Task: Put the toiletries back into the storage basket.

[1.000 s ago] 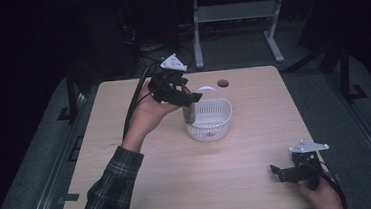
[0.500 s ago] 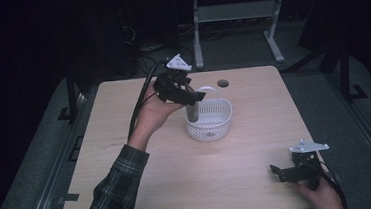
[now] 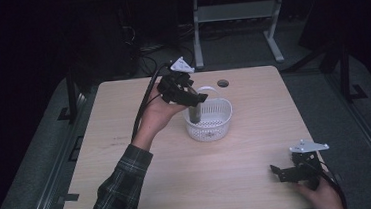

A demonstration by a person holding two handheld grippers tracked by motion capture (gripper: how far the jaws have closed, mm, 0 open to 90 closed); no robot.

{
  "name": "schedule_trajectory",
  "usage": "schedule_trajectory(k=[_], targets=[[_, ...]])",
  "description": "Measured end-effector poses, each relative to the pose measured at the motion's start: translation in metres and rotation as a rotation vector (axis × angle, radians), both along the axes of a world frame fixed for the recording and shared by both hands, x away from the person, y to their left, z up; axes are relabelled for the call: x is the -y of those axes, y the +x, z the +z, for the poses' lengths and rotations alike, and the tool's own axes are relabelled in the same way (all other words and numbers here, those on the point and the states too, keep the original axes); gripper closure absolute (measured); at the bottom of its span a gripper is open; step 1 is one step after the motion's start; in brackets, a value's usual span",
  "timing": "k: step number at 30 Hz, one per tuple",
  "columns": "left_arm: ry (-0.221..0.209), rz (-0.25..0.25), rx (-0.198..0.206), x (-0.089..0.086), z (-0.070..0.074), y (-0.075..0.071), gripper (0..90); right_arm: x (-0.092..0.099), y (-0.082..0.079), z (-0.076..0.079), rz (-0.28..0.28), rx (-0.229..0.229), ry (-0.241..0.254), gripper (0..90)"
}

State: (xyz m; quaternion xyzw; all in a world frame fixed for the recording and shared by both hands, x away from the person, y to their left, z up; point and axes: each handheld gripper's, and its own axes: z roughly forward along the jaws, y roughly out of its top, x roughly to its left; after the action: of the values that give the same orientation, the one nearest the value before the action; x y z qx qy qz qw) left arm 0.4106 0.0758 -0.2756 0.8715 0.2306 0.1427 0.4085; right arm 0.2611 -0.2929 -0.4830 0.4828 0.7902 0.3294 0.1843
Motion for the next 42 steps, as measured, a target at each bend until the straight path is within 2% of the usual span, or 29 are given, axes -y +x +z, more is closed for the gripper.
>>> schedule_trajectory(k=[8, 21, 37, 42], targets=[[0.007, 0.001, -0.005, 0.002, -0.005, 0.001, 29.8, 0.0, 0.0, 0.0, 0.0, 0.0, 0.0, 0.0], [0.032, 0.005, -0.021, 0.005, -0.022, 0.003, 29.8, 0.0, 0.0, 0.0, -0.001, 0.0, 0.0, 0.0], [0.056, 0.019, -0.059, 0.006, -0.046, 0.009, 29.9, 0.0, 0.0, 0.0, -0.001, 0.0, -0.001, 0.0], [0.052, 0.027, -0.074, 0.005, -0.053, 0.011, 29.8, 0.0, 0.0, 0.0, 0.0, 0.001, -0.002, 0.0]])
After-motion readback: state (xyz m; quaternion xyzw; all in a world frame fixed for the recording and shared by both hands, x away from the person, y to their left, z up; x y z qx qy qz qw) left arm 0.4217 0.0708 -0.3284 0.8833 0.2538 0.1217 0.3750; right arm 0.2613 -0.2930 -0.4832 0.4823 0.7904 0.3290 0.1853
